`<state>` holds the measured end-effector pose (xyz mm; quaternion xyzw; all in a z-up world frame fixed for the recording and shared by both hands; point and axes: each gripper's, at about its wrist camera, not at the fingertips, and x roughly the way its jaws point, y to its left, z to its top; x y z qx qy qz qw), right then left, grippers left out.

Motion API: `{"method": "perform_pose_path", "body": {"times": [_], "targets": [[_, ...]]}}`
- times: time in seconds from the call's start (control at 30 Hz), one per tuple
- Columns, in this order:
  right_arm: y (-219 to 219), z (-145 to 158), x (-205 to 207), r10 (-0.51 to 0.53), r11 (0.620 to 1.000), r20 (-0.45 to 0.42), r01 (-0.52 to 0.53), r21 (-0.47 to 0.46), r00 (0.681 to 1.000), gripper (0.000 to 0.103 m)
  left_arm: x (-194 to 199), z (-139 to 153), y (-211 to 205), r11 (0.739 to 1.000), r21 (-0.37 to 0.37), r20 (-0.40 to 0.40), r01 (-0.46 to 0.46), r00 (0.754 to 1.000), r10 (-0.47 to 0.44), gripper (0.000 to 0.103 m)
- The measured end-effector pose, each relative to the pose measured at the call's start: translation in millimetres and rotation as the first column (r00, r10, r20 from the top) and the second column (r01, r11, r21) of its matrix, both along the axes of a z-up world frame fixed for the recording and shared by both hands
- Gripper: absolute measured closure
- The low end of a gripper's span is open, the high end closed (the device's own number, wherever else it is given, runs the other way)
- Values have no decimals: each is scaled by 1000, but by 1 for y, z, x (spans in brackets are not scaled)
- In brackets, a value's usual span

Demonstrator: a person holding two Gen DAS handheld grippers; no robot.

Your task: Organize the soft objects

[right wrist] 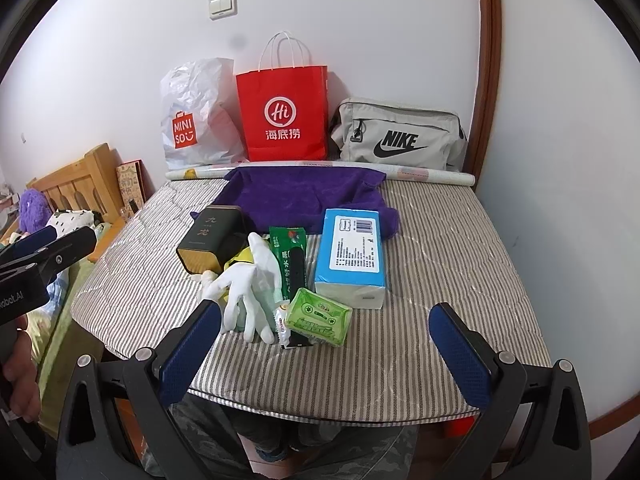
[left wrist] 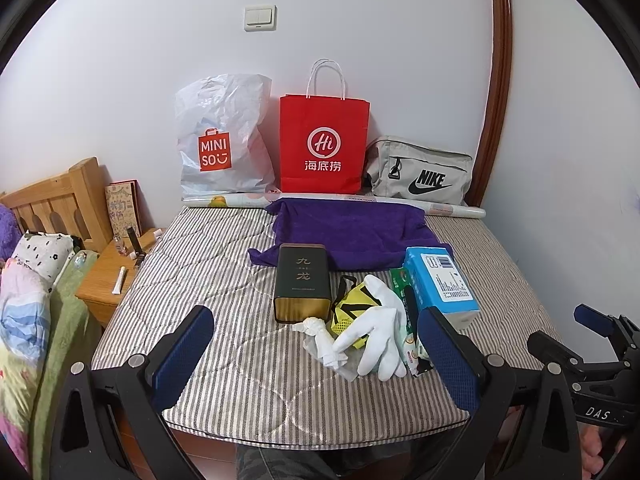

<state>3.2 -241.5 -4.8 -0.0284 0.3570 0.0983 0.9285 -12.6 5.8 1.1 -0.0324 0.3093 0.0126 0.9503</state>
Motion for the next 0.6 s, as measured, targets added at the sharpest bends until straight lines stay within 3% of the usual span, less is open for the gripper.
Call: {"method": "perform_pose_path", "body": {"times": [0.37,0.6], "targets": [[-3,-2,9,13,1000,-3,-13,8,1000,0,16,4,0,1000,5,-4,15,1000,-15,0],[-9,-39,35,22,999,-81,-20,29,996,0,45,-32,14,999,-35,-106,-5,994,1,0]]}}
